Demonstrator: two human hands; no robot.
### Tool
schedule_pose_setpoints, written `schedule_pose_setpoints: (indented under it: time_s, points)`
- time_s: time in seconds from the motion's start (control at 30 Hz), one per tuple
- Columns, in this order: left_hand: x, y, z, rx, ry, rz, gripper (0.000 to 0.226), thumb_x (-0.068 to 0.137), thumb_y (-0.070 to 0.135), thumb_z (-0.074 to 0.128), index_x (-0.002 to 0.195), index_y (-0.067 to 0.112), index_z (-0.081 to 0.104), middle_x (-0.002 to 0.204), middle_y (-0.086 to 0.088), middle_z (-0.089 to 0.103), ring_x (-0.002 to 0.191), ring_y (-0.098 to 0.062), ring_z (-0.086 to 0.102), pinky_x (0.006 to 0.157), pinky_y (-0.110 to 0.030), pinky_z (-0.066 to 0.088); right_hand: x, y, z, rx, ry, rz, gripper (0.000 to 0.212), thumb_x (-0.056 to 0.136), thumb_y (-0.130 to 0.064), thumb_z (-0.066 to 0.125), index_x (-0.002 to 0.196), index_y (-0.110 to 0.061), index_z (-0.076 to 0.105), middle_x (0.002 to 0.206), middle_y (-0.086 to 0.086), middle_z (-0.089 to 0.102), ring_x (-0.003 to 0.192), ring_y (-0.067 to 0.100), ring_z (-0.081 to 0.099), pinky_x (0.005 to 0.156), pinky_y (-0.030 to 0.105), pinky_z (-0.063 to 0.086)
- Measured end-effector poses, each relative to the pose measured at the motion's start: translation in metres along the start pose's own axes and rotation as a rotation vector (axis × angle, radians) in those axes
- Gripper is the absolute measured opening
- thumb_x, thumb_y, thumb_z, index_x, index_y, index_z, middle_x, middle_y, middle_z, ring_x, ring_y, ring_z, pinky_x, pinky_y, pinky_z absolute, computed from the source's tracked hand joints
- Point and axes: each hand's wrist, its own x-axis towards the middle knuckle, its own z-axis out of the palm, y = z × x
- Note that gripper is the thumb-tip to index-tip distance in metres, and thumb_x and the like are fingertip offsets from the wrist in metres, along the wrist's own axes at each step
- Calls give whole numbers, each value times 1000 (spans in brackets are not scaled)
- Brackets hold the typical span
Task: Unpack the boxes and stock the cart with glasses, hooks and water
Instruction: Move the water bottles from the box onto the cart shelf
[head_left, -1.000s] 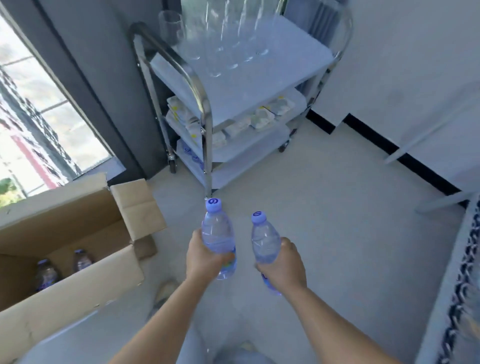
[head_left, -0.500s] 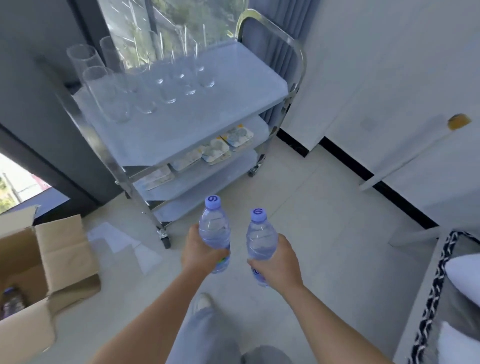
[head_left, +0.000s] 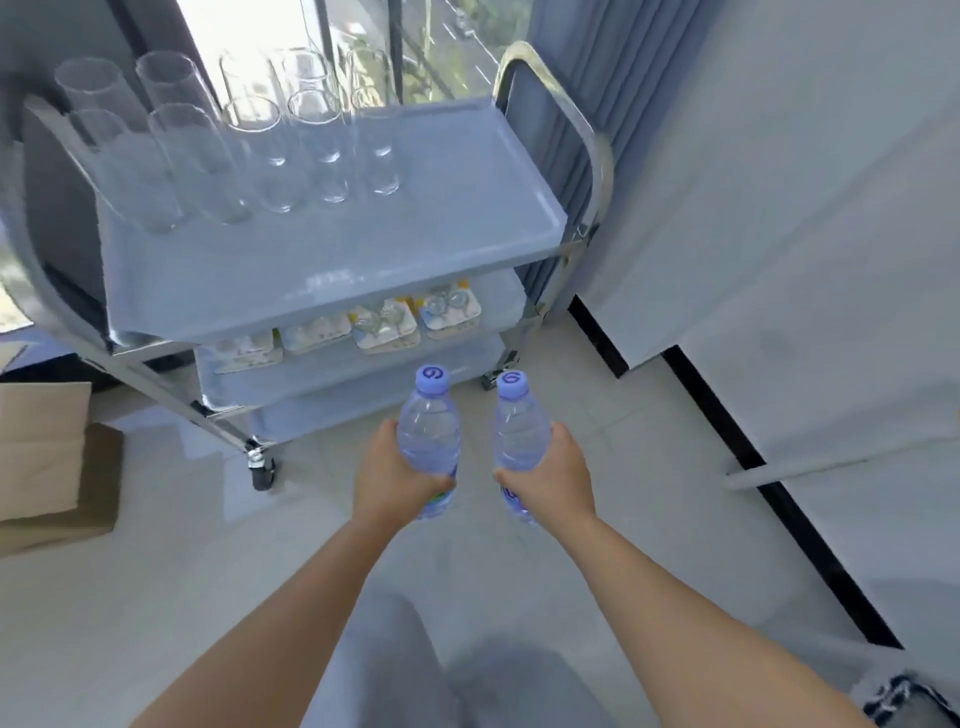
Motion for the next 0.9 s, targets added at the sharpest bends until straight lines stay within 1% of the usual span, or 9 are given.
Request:
schedule_pose_setpoints:
  time_s: [0.07,0.2,0.27,0.37,0.5,0.6,0.7,0.8,0.9]
  points:
    - [11,5,15,-32,35,-19,49,49,20,81,89,21,53,84,3,63,76,-21,62,68,-31,48,25,1,-8,-13,-42,-21,46,54,-23,75,90,-23,47,90,-3,61,77,22,63,64,35,55]
    - [59,1,43,-39,75,-55,38,45,26,74,78,20,56,69,2,60,67,-23,63,52,-26,42,91,9,2,-58,-124,-29,43,56,-23,74,91,-21,49,90,-2,61,74,18,60,56,26,49]
    - [87,-11,62,-24,87,-94,34,50,19,76,77,21,55,71,3,63,63,-20,59,53,-25,42,129,24,18,-97,-157,-52,45,50,-31,70,89,-23,49,89,1,63,67,20,59,56,30,53]
    - [137,-43,98,-23,103,-116,43,49,27,78,87,26,56,80,10,64,72,-14,64,57,-26,46,191,55,47,-135,-204,-86,48,54,-32,72,94,-27,46,95,-3,62,77,19,62,66,32,53]
    - [217,-106,170,-28,197,-61,34,53,20,84,75,21,58,69,3,64,62,-12,61,54,-26,45,300,111,104,-165,-246,-223,56,50,-40,73,97,-28,45,95,-2,63,80,24,65,70,37,54]
    - [284,-153,222,-19,296,-56,51,55,21,88,91,20,53,84,7,62,73,-13,59,62,-19,39,380,151,153,-76,-235,-290,57,47,-41,73,97,-30,47,96,-3,62,80,25,66,69,42,56]
    - [350,-192,261,-51,367,-16,60,55,25,89,96,22,45,88,12,60,75,-8,58,59,-15,37,448,180,201,7,-240,-400,49,49,-42,71,91,-28,50,88,2,65,76,25,66,63,44,57]
    - [405,-209,278,-77,458,73,59,57,25,88,96,23,44,82,19,55,69,8,53,54,-4,38,493,186,239,27,-261,-538,33,56,-40,66,72,-18,47,68,8,59,56,21,56,52,35,52]
    - [449,-218,280,-95,521,157,59,58,24,87,100,22,45,89,15,57,78,-4,57,62,-11,39,517,179,256,107,-188,-625,33,62,-25,74,66,-26,42,64,-3,58,53,6,52,52,25,46]
